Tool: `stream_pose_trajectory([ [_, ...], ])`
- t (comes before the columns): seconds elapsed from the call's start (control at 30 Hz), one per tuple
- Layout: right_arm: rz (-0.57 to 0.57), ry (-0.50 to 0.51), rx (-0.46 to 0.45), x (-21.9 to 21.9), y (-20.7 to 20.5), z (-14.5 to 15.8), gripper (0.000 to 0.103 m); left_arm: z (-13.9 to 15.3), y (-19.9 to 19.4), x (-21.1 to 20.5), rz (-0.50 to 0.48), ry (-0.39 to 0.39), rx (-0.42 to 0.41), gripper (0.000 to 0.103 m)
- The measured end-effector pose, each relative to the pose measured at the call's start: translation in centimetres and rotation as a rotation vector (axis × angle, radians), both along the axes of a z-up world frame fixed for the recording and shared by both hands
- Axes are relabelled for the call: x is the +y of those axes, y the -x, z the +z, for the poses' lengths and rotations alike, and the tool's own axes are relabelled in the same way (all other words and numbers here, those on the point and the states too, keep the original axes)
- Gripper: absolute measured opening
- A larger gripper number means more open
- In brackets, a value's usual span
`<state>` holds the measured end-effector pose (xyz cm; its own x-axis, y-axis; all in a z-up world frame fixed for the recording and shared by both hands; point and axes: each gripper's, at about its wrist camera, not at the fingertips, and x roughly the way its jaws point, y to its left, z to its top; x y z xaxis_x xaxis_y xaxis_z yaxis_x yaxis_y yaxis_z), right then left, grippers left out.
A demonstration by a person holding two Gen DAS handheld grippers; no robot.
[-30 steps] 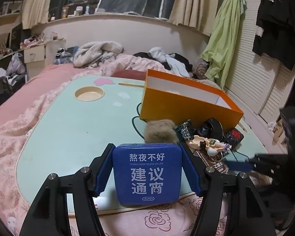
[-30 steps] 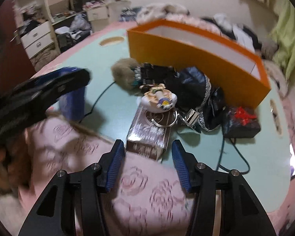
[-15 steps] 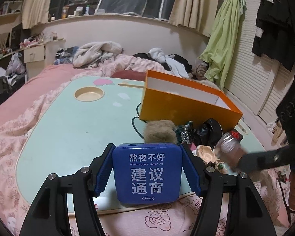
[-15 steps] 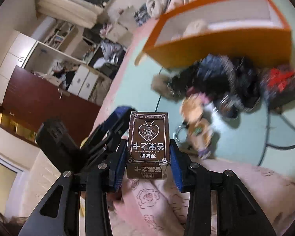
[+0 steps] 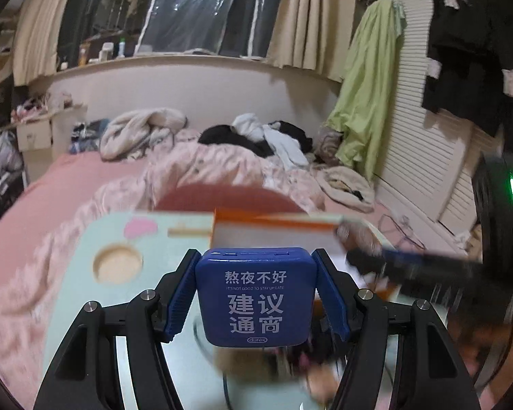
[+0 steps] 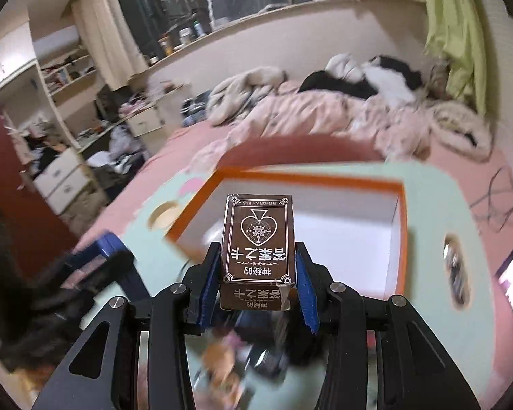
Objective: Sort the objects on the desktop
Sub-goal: 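Drop the blue tin into the orange box with left tool while right tool drops the card box in, then grasp the grey fur ball with the left tool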
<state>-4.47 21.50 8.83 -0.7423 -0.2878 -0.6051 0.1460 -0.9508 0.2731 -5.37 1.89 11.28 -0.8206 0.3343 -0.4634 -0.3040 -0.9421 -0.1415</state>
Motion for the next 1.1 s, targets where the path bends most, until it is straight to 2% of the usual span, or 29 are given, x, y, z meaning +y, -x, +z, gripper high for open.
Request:
stream_pose_trajectory([
  [0.03, -0.013, -0.017, 0.001, -0.1, 0.7, -0.1, 0.043, 0.1, 1.1, 0.3, 0.008, 0.003, -0.01, 0.066],
  [0.07, -0.03, -0.039, -0.016, 0.0, 1.5, -0.7, 0.044, -0.4, 2.9, 0.6, 0.018, 0.01, -0.049, 0.076],
  [0.1, -0.044, -0.064, -0.046, -0.1, 2.4, -1.5, 0.046, -1.1, 4.2, 0.8, 0.025, 0.015, -0.103, 0.096],
  [0.13, -0.059, -0.092, -0.087, -0.1, 3.0, -2.4, 0.052, -2.2, 5.5, 1.0, 0.019, 0.014, -0.186, 0.1],
  [0.2, -0.104, -0.126, -0.159, 0.5, 3.2, -4.7, 0.056, -4.4, 6.8, 1.3, -0.042, 0.001, -0.294, 0.099],
  [0.27, -0.141, -0.16, -0.1, 0.8, 1.6, -5.0, 0.075, -5.8, 6.9, 1.7, -0.061, 0.024, -0.309, 0.1],
  [0.37, -0.143, -0.15, -0.097, 1.5, 1.2, -5.3, 0.075, -6.8, 7.3, 1.2, -0.068, -0.03, -0.362, 0.1],
  [0.43, -0.133, -0.15, -0.1, 1.9, 1.0, -5.2, 0.075, -6.6, 6.8, 1.2, -0.056, -0.006, -0.342, 0.099],
  [0.47, -0.142, -0.156, -0.088, 2.1, 0.6, -5.0, 0.075, -6.0, 6.0, 1.0, -0.042, 0.019, -0.293, 0.099],
  [0.57, -0.152, -0.149, 0.016, 1.7, -1.2, -2.8, 0.075, -4.0, 2.9, 0.3, -0.041, 0.027, -0.183, 0.099],
  [0.7, -0.122, -0.162, 0.091, 0.5, -4.1, -1.0, 0.075, -2.8, -1.6, -1.3, -0.06, 0.038, -0.122, 0.099],
  [0.77, -0.094, -0.174, 0.09, 0.1, -6.2, -1.6, 0.075, -3.3, -3.2, -1.9, -0.067, 0.059, -0.136, 0.099],
  [0.9, -0.081, -0.182, 0.025, 0.6, -8.8, -4.0, 0.075, -6.5, -5.9, -3.1, -0.071, 0.094, -0.209, 0.099],
  [1.07, -0.081, -0.244, -0.064, 0.7, -9.9, -8.0, 0.075, -10.7, -6.6, -2.7, -0.029, 0.204, -0.278, 0.1],
  [1.1, -0.071, -0.243, -0.105, 0.8, -9.5, -8.8, 0.077, -11.1, -7.0, -2.2, -0.004, 0.251, -0.238, 0.102],
])
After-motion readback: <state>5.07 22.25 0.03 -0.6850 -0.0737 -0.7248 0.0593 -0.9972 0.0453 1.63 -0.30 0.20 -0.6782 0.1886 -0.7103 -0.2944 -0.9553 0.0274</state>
